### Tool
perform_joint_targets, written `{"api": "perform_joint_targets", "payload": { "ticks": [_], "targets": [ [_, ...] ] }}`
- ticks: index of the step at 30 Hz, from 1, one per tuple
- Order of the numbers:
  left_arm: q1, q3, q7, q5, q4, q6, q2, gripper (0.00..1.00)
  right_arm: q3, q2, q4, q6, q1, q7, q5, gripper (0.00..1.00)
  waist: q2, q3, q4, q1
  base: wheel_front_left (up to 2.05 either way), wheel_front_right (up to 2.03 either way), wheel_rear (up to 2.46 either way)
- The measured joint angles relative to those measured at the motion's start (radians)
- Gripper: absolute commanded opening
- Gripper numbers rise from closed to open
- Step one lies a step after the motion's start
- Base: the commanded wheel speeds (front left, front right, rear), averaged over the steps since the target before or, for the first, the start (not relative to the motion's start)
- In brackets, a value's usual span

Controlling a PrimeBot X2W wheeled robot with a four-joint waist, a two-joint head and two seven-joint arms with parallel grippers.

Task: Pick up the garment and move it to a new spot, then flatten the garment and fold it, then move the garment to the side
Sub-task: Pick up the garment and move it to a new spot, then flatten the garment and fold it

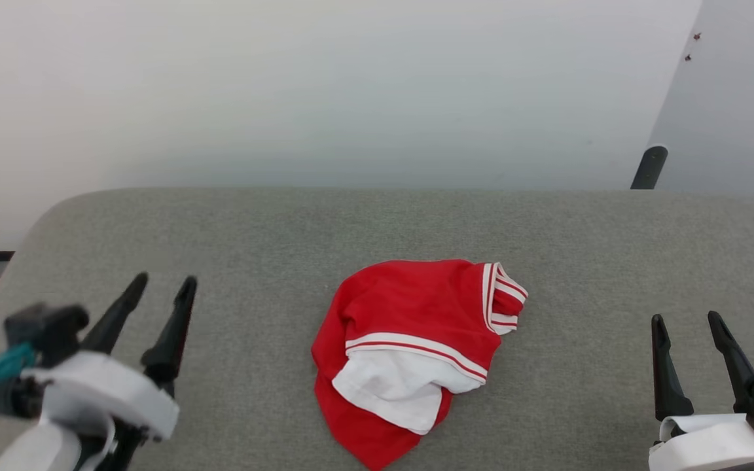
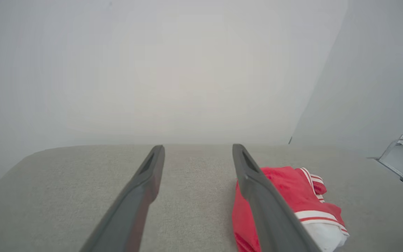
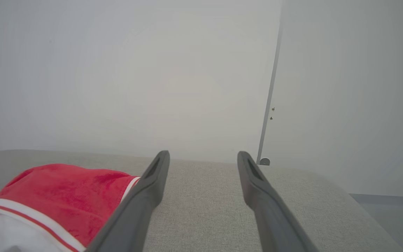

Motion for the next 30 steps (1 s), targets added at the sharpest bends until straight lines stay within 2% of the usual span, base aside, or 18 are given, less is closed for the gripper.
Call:
{"api": "perform_joint_targets", "payload": {
  "ticks": [6,12,15,20,25,30],
  "targets": [
    [0.123,0.049,-0.11,0.02,0.01,0.04,0.003,1.0,0.0,-0.001,0.02,0.0,0.007,-0.013,-0.005,1.0,0.0,-0.01,0.015,0.0,0.0,0.0,0.0],
    [0.226,0.14,-0.141,0.065,0.01,0.044,-0.02,1.0,-0.014,-0.003,0.035,0.0,0.026,-0.025,-0.01,1.0,0.0,-0.015,0.025,0.0,0.0,0.0,0.0],
    [0.271,0.232,-0.142,0.115,-0.018,0.031,-0.064,1.0,-0.025,-0.003,0.041,0.0,0.03,-0.028,-0.011,1.0,0.0,-0.017,0.031,0.0,0.0,0.0,0.0],
    [0.365,0.349,-0.144,0.186,-0.037,-0.028,-0.137,1.0,-0.032,-0.002,0.046,0.0,0.044,-0.034,-0.011,1.0,0.0,-0.019,0.035,0.0,0.0,0.0,0.0],
    [0.391,0.407,-0.144,0.229,-0.031,-0.08,-0.185,1.0,-0.035,-0.002,0.047,0.0,0.044,-0.034,-0.011,1.0,0.0,-0.017,0.039,0.0,0.0,0.0,0.0],
    [0.396,0.422,-0.144,0.257,-0.015,-0.117,-0.204,1.0,-0.031,-0.002,0.047,0.0,0.044,-0.034,-0.012,1.0,0.0,-0.013,0.04,0.0,0.0,0.0,0.0]
  ]
}}
